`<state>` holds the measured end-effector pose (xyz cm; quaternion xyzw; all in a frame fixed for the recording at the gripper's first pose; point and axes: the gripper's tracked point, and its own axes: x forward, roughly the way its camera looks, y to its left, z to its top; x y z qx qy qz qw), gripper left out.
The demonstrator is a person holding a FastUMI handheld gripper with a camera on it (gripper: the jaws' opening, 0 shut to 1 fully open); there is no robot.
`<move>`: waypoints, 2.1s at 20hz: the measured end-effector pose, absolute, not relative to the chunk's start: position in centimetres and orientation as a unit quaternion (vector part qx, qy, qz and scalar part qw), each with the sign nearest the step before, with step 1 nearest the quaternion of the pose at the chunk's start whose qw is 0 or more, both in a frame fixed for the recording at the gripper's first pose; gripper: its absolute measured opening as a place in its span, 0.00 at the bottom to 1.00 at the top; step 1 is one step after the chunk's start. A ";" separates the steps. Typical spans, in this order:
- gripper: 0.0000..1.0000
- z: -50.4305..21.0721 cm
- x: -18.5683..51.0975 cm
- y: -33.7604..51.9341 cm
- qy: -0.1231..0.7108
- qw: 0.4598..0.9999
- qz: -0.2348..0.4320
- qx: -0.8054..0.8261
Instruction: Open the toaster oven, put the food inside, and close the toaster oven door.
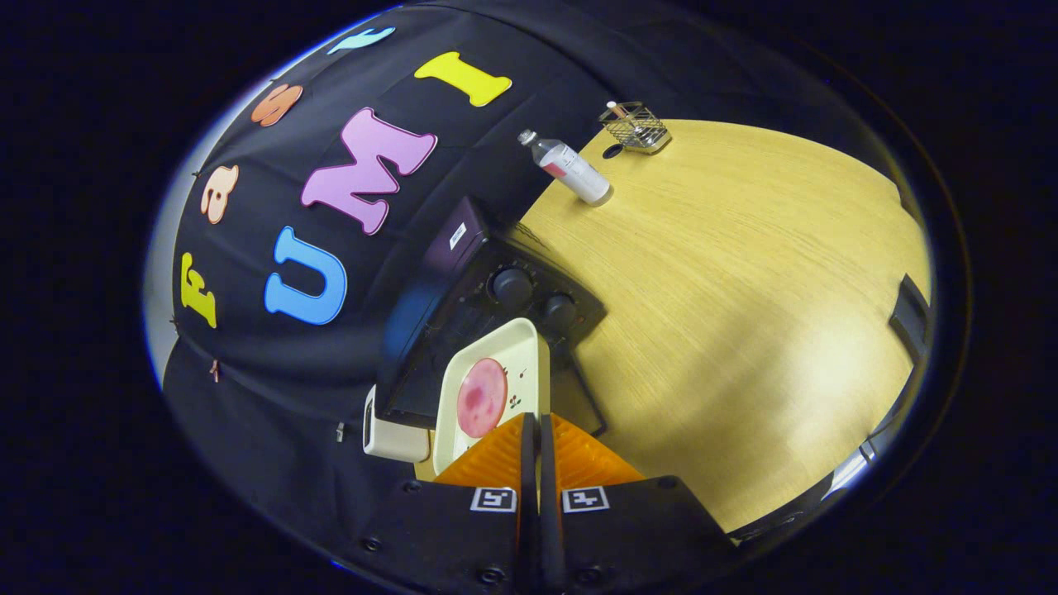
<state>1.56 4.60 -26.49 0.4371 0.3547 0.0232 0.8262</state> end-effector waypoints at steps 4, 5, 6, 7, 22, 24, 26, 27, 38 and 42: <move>0.05 -27.8 4.6 7.6 0.346 0.833 0.014 0.433; 0.05 -28.1 5.5 8.2 0.344 0.832 0.010 0.436; 0.06 -28.5 6.3 8.8 0.342 0.830 0.005 0.441; 0.06 -28.8 7.2 9.5 0.339 0.827 -0.001 0.448; 0.05 -33.0 14.3 13.7 0.308 0.831 -0.052 0.461; 0.06 -32.9 14.2 14.0 0.308 0.832 -0.052 0.458; 0.10 -32.1 13.9 14.3 0.305 0.827 -0.042 0.470; 0.30 -31.6 13.5 14.5 0.303 0.827 -0.034 0.472; 0.98 -28.3 2.7 13.8 0.322 0.902 0.044 0.284; 0.98 -30.5 -1.5 13.3 0.362 0.914 0.067 0.172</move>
